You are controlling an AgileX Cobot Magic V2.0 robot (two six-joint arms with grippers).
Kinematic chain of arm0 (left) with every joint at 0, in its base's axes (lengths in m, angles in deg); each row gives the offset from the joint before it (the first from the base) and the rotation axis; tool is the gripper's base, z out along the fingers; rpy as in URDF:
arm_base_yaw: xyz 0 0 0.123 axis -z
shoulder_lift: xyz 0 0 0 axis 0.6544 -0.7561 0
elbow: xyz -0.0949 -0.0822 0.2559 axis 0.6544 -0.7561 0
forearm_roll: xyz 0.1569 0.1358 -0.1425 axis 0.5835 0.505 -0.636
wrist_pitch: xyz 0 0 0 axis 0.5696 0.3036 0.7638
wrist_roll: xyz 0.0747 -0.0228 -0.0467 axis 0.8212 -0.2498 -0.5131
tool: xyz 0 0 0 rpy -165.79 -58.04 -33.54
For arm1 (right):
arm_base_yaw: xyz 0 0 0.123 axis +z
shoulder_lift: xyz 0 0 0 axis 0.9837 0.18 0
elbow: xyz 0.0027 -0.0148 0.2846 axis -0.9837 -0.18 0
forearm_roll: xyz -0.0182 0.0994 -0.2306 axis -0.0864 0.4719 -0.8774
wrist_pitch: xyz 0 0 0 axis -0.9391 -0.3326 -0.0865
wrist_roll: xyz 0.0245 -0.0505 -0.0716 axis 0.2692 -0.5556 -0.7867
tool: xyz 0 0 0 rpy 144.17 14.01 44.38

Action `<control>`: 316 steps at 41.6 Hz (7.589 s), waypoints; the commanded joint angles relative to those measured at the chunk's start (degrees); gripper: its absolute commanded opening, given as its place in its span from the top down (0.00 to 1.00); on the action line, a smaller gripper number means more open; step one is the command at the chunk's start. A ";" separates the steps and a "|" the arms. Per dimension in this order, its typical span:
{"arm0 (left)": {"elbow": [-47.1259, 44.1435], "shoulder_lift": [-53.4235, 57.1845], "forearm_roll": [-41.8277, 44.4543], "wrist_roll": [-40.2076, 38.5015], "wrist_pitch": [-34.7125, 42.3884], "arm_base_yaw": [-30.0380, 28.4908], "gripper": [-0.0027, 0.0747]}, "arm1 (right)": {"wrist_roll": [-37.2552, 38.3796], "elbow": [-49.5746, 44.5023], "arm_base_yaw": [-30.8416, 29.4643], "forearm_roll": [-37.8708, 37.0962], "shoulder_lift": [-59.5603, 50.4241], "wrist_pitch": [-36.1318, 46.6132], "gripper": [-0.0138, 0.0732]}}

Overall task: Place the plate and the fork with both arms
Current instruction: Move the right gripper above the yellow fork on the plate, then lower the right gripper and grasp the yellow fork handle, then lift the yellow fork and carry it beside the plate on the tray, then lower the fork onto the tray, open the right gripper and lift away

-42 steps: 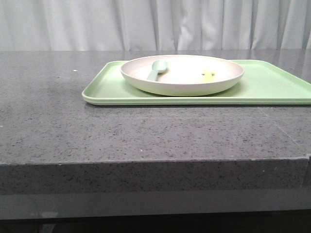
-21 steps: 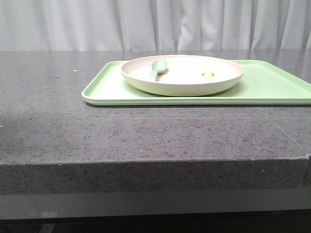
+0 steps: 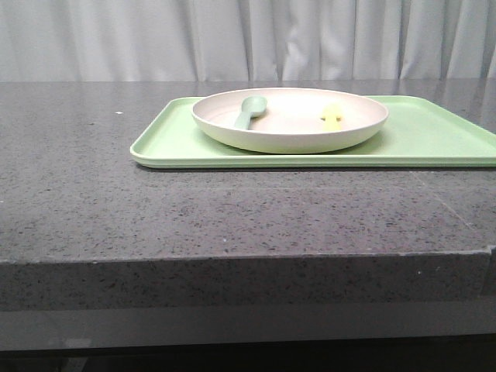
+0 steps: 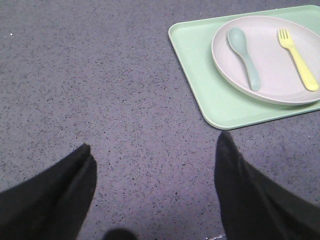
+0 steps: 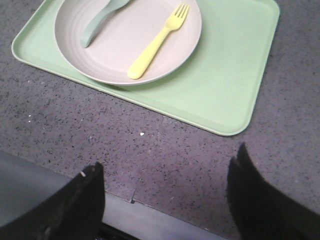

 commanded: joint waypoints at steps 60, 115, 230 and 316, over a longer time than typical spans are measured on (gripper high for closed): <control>1.43 -0.01 0.54 0.13 3.42 0.41 0.33 | 25.36 46.81 8.75 -8.91 57.74 -14.36 0.23; -0.37 -0.01 0.76 0.13 4.36 0.41 0.33 | 23.56 46.81 5.34 -7.41 63.38 -12.31 0.55; -0.37 -0.01 0.76 0.13 7.08 0.41 0.33 | 12.96 23.38 -8.64 -3.65 46.93 4.19 0.84; -0.37 -0.01 0.65 0.13 6.95 0.41 0.33 | 7.87 14.32 -8.64 -3.31 21.57 1.83 0.30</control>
